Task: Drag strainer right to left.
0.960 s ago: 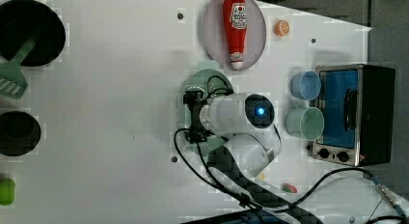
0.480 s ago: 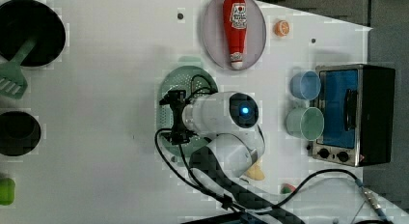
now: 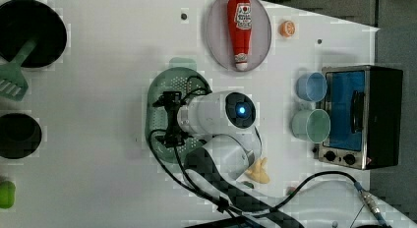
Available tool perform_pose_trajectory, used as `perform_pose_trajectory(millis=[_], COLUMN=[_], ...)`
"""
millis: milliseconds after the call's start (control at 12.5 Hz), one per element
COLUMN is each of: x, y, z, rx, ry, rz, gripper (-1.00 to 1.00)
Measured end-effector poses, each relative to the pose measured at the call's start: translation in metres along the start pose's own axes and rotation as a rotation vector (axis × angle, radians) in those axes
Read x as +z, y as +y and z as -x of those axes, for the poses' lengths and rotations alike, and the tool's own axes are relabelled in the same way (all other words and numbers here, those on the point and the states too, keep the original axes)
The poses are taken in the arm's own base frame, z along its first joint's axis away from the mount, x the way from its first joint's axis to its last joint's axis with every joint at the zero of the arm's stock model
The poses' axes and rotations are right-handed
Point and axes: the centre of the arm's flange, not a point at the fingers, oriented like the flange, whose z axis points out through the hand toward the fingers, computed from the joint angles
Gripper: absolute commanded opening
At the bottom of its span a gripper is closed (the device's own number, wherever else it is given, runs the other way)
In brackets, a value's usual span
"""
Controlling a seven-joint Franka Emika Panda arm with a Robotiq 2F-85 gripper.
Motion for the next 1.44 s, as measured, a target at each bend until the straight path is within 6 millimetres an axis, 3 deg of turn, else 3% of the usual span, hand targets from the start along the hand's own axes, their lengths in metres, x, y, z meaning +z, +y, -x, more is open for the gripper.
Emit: perform_pose_trajectory(millis=[240,480,960,1040,1200,1360,1440], x=[-0.008,-0.003,-0.002,-0.015,-0.074,-0.165,-0.214], y=[-0.007,-0.015,0.014,0.018,0.018,0.001,-0.008], z=[0.012,0.021,0.038,0.035,0.030,0.010,-0.010], rx=[0.022,0.049,-0.094,-0.174,-0.308,-0.418,-0.430], ry=[-0.038,-0.041,0.016,0.044,0.072,0.064,0.039], rz=[-0.020,-0.052,0.063,0.064,0.072,0.006,-0.040], gripper=[1.00,1.00,1.00,1.00,1.00,1.00,1.00])
